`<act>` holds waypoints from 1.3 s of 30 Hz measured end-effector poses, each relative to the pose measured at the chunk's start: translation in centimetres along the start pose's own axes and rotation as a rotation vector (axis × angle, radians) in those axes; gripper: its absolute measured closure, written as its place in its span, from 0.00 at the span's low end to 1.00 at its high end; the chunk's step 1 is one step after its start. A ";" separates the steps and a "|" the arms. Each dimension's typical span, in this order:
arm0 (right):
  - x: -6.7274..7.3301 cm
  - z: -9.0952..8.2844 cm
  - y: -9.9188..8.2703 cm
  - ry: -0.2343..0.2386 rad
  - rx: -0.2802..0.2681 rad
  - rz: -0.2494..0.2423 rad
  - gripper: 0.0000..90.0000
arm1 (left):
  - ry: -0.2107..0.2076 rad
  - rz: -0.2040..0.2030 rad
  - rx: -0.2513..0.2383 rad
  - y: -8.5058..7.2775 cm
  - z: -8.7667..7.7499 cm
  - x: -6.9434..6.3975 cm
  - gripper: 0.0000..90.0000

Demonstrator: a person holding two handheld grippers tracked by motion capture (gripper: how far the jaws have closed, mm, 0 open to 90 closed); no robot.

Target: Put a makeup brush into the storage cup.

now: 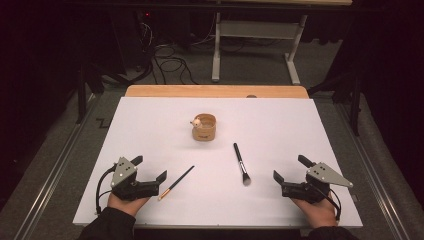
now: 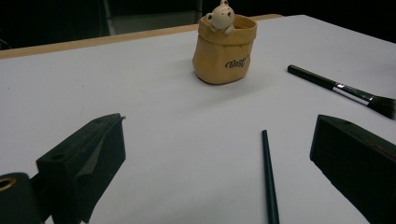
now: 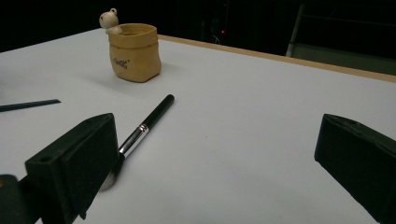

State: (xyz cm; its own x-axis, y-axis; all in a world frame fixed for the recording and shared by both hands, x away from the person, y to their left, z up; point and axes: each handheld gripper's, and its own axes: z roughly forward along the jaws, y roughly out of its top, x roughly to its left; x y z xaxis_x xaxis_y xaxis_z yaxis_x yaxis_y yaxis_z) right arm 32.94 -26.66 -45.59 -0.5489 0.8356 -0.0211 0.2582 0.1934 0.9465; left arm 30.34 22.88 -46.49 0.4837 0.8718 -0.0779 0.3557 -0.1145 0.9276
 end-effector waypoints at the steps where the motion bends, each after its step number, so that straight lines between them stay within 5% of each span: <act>1: 0.0 0.0 0.0 -0.002 0.003 0.001 0.00 | 0.002 -0.004 0.000 0.0 0.0 0.0 0.04; 16: 0.1 0.0 0.0 0.003 -0.001 -0.006 0.00 | 0.006 -0.050 0.006 0.0 -0.2 0.4 0.09; 39: 0.4 0.2 0.0 0.012 0.012 -0.034 0.00 | 0.023 -0.038 0.091 0.0 0.4 0.4 0.12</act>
State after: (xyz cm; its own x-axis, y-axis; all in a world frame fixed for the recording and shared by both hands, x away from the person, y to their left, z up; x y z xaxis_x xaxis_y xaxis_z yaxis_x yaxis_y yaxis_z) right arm 32.91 -26.21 -45.66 -0.5672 0.8221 -0.0490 0.2490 0.2279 0.9413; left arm 30.81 23.06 -46.67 0.4502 0.8870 -0.1031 0.4453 -0.1230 0.8869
